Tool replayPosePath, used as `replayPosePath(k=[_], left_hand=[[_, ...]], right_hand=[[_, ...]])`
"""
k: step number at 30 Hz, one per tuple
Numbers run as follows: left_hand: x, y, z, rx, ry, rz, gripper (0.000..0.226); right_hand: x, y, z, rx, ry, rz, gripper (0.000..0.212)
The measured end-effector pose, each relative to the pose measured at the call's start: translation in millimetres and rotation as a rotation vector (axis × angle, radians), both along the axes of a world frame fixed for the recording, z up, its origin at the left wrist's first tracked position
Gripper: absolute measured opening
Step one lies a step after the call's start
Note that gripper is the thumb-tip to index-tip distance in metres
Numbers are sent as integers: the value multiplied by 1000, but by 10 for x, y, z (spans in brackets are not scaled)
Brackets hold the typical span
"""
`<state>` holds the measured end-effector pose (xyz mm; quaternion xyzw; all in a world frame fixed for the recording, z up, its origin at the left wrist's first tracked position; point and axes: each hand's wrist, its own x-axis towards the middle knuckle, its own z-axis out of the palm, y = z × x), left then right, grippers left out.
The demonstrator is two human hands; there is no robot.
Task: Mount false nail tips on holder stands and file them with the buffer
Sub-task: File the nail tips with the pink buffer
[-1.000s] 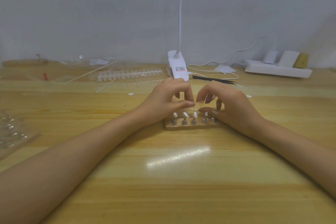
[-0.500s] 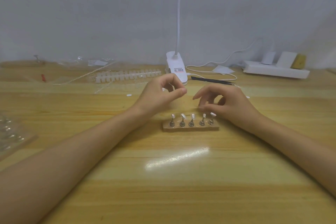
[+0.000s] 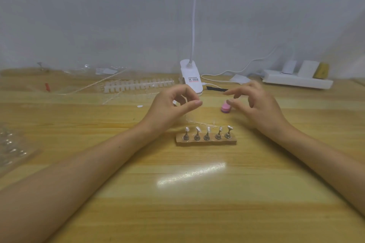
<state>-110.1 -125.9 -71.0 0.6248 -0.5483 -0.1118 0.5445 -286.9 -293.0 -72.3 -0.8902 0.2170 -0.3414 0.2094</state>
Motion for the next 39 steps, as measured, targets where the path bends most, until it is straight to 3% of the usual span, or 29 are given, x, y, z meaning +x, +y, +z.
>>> replayPosePath(k=[6,11,15,17,25,31,35,39], left_hand=[[15,25,-2,-6,-2,-56,14],[32,25,-9,-5,57,-48,9],[36,21,-10,22,65,-59,7],[29,23,-4,32,59,-72,7],[10,2,4,35,-2,-91,9],[-1,-1,0,43,-19,-89,9],[-5,11,3,37,-37,-78,8],[-7,23,18,23,-22,-70,7]], right_hand=[[-25,-39,-21,-94,276,-36,27],[-48,-67,-28,-127,301,-48,27],[-69,-40,-2,-82,238,10,14],[-56,-5,31,-14,155,80,14],[88,301,20,611,-48,424,24],[89,259,-7,778,-132,399,21],[95,274,-20,705,-39,458,22],[108,246,-31,838,-200,361,31]])
